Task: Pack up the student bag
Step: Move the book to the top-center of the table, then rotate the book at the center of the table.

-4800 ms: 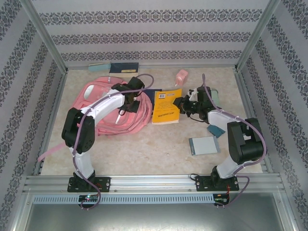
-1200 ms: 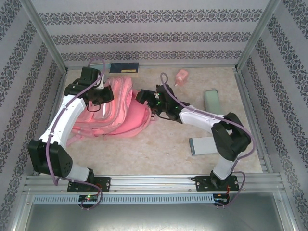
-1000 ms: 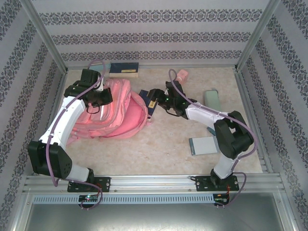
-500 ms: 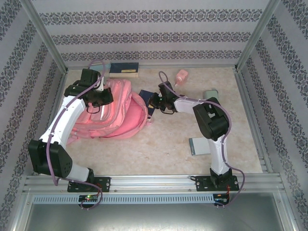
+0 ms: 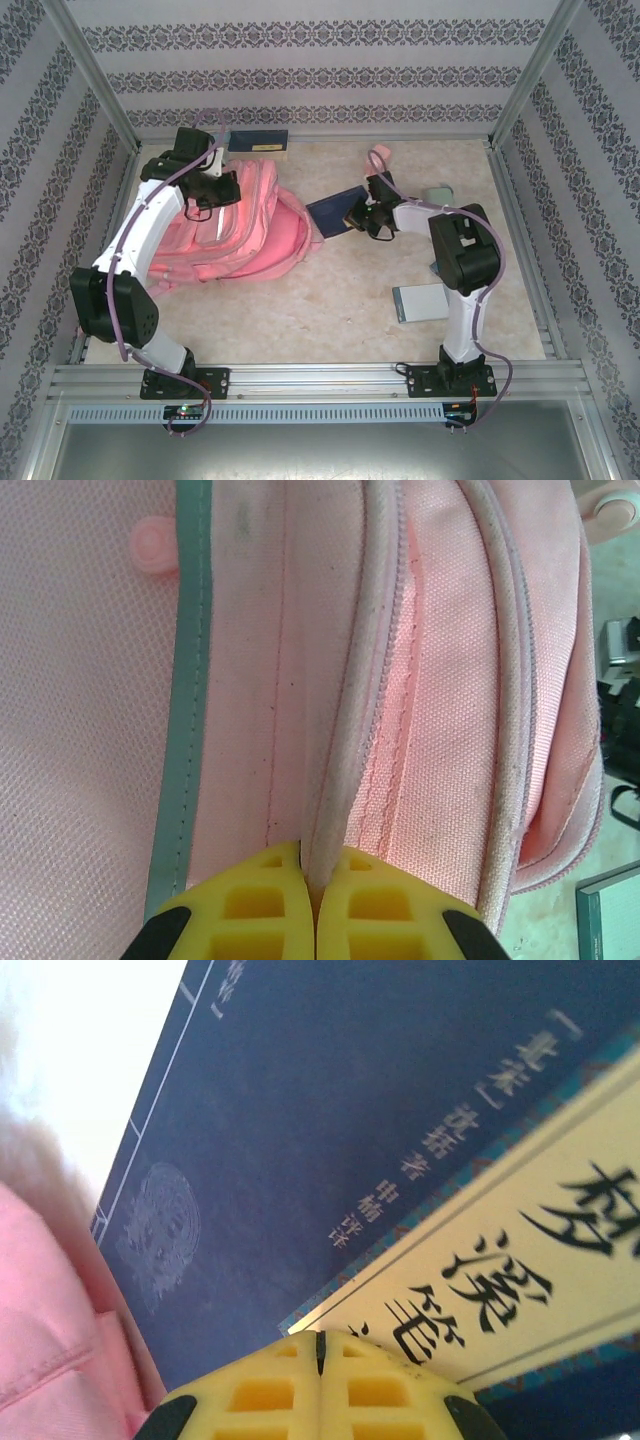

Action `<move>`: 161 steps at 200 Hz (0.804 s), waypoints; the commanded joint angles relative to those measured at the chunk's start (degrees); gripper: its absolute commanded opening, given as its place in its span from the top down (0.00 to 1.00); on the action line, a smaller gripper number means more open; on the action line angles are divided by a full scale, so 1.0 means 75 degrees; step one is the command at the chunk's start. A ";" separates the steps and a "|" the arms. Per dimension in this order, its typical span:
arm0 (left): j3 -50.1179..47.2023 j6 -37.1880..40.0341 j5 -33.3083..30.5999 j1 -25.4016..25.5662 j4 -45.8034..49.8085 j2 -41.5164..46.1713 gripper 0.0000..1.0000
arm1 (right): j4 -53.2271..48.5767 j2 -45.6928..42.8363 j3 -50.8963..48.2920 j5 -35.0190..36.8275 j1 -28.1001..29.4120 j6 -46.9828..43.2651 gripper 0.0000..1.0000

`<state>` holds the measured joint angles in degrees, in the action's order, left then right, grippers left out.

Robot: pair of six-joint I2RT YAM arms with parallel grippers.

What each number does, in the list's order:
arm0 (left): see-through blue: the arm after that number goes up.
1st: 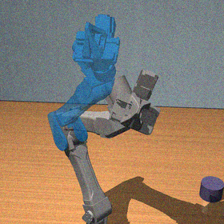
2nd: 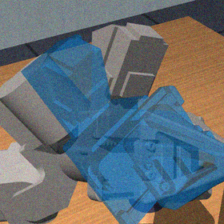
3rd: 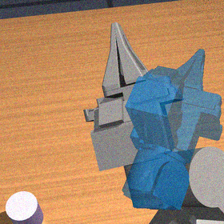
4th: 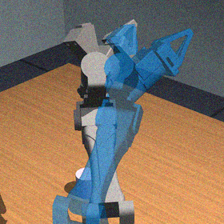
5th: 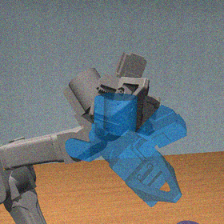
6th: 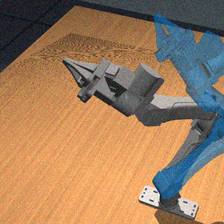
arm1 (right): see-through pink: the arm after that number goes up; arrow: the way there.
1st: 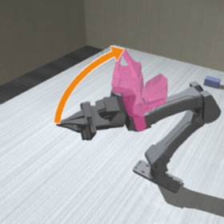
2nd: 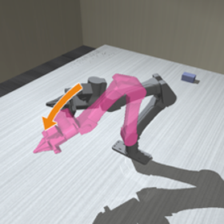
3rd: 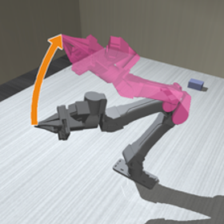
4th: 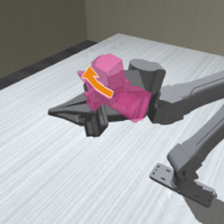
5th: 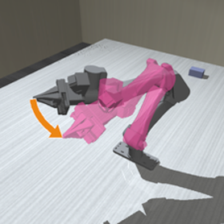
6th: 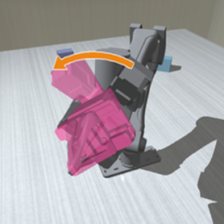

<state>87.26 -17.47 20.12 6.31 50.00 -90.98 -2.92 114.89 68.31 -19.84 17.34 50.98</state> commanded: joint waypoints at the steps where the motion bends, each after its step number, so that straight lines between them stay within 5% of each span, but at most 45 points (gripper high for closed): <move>1: 0.0374 0.0426 0.0061 0.0012 0.0054 -0.0137 1.00 | -0.1137 -0.0031 -0.0366 0.0357 -0.0307 -0.0580 0.95; 37: 0.0529 0.0531 -0.0076 0.0105 0.0189 -0.0451 1.00 | -0.1434 -0.0190 -0.0317 0.0259 -0.0584 -0.1097 0.95; 96: 0.0755 0.0435 -0.0271 0.0439 0.0260 -0.0991 0.81 | -0.1276 -0.0726 0.0255 -0.0034 0.0297 -0.0971 0.90; 117: 0.0974 0.0325 -0.0528 0.0575 0.0407 -0.1100 0.66 | -0.1220 -0.0370 0.0557 -0.0182 0.0662 -0.0758 0.90; 161: 0.1118 -0.0052 -0.0445 0.0805 0.0210 -0.1093 0.61 | -0.1281 0.0001 0.0253 -0.0206 0.0857 -0.0650 0.90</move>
<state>93.65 -15.68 17.26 10.85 51.94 -99.09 -10.55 113.03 71.81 -21.12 24.16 45.28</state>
